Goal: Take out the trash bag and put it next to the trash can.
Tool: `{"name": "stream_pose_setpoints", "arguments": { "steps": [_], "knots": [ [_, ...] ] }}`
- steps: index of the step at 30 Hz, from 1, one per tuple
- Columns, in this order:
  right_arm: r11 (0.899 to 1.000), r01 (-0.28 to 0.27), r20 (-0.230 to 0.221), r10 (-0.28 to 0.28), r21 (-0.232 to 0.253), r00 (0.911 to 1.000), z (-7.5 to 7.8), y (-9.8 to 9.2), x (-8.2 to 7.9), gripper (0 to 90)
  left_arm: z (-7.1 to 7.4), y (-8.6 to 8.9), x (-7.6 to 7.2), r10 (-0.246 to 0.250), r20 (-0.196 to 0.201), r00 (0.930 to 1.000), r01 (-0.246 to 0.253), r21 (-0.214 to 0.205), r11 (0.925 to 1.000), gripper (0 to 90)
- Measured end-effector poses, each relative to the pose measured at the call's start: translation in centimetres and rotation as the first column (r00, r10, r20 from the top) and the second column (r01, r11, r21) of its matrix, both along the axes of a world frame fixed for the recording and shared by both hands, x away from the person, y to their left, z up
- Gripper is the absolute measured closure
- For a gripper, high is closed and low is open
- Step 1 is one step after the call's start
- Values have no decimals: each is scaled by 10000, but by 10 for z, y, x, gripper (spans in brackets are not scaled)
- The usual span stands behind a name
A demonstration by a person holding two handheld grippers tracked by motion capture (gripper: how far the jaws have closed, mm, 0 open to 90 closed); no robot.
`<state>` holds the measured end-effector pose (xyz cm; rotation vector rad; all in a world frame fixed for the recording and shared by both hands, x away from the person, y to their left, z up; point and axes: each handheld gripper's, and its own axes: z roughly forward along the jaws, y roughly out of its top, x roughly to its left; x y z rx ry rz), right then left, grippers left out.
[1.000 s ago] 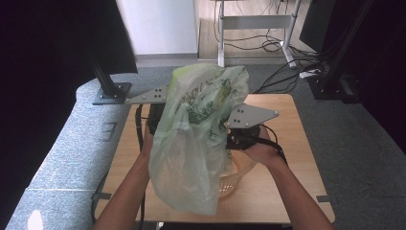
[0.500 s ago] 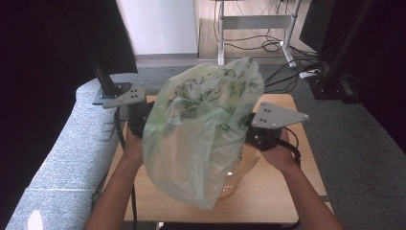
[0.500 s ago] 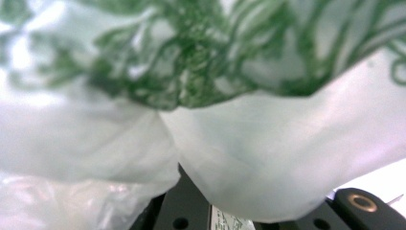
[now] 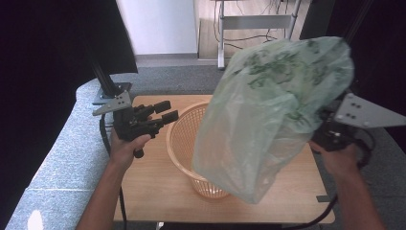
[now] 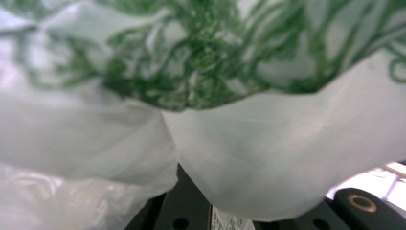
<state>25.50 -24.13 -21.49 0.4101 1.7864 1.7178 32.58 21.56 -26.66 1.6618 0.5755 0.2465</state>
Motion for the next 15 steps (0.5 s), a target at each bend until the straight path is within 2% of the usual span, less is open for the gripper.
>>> {"name": "stream_pose_setpoints", "arguments": {
  "steps": [5, 8, 11, 15],
  "knots": [
    [9985, 545, 148, -547, 86, 9984, 8, -33, -18, 881, -5, 10, 0, 209, -103, 9997, -209, -26, 9998, 456],
    [9971, 753, 49, -752, -117, 9972, 2, -47, -24, 881, -9, 15, 0, 315, -179, 9993, -316, -61, 9995, 456],
    [9952, 934, -385, -945, -290, 9948, -20, -58, -23, 881, -14, 21, -1, 390, -266, 9989, -391, -2, 9992, 455],
    [9931, 1135, -1163, -1161, -289, 9864, -68, -78, -10, 880, -20, 27, 0, 536, -411, 9977, -536, 15, 9986, 454]
  ]
}}
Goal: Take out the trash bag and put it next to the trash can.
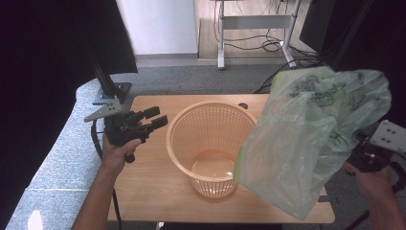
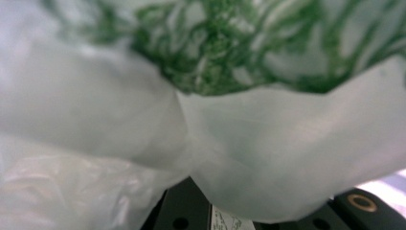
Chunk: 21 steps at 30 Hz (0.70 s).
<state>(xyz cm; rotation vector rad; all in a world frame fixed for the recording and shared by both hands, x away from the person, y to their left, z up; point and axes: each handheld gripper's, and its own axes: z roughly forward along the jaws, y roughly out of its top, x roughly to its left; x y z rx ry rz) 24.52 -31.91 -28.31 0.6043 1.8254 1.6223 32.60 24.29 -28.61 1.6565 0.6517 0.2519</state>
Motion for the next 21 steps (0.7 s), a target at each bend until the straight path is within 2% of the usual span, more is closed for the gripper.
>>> {"name": "stream_pose_setpoints", "arguments": {
  "steps": [5, 9, 12, 16, 19, 21],
  "knots": [
    [9991, 239, -957, -205, 343, 9952, -57, -26, 19, 880, -4, 7, 1, 119, -71, 9999, -119, 11, 9999, 451],
    [9978, 427, -1555, -344, 504, 9872, -93, -37, 29, 880, -7, 13, 3, 219, -146, 9997, -219, -27, 9998, 451],
    [9978, 458, -1925, -360, 469, 9806, -115, -37, 35, 879, -9, 15, 3, 297, -193, 9994, -297, -5, 9996, 451],
    [9980, 621, -2478, -574, 112, 9671, -142, -30, 43, 875, -13, 16, 2, 319, -257, 9992, -318, 39, 9995, 450],
    [9976, 690, -2811, -675, -44, 9573, -157, -24, 48, 869, -13, 17, 2, 338, -287, 9990, -337, 48, 9994, 449],
    [9967, 803, -2860, -795, -93, 9549, -162, -22, 49, 844, -13, 18, 2, 335, -282, 9990, -333, 56, 9994, 449]
  ]
}}
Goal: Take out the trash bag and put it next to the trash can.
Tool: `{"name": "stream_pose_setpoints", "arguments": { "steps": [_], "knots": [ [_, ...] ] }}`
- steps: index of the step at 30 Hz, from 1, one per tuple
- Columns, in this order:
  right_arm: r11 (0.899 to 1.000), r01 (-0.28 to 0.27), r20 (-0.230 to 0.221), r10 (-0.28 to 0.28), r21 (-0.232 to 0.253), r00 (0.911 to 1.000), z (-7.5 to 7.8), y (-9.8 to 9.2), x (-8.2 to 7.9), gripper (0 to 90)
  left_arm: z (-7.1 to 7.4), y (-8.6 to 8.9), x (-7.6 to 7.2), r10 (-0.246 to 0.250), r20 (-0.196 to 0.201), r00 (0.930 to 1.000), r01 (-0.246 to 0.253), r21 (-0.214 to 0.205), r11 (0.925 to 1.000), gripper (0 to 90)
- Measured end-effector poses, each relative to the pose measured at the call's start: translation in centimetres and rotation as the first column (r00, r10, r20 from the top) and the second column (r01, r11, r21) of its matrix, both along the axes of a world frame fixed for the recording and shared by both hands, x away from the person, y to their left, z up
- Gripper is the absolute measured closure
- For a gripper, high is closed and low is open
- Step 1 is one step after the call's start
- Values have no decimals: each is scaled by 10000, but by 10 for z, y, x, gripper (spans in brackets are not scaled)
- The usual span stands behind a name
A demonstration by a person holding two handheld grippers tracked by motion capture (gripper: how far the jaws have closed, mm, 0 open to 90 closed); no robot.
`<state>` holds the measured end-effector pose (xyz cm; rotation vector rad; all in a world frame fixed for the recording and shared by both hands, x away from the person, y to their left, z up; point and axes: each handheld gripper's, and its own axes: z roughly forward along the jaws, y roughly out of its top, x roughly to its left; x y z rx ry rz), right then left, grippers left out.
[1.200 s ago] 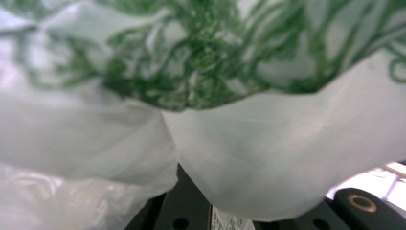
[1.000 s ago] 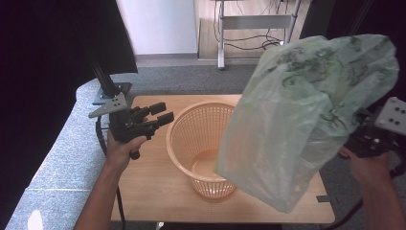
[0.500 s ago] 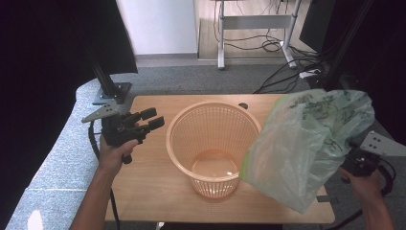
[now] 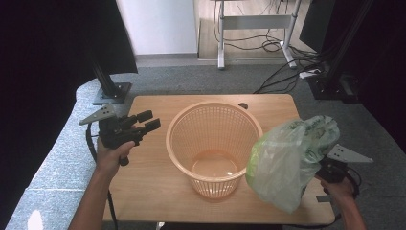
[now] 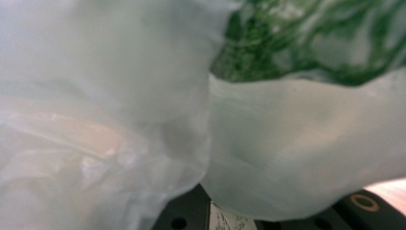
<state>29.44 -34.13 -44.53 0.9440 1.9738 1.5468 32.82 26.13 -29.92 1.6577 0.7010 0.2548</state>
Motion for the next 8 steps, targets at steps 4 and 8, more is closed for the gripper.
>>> {"name": "stream_pose_setpoints", "arguments": {
  "steps": [4, 8],
  "knots": [
    [9992, 408, 26, -408, 25, 9992, 0, 2, -1, 550, 1, 2, -1, 25, -5, 10000, -25, -49, 10000, 449],
    [9977, 548, -272, -538, 399, 9982, 1, 2, -4, 257, 1, 3, -1, -12, -21, 10000, 12, -100, 9999, 447]
  ]
}}
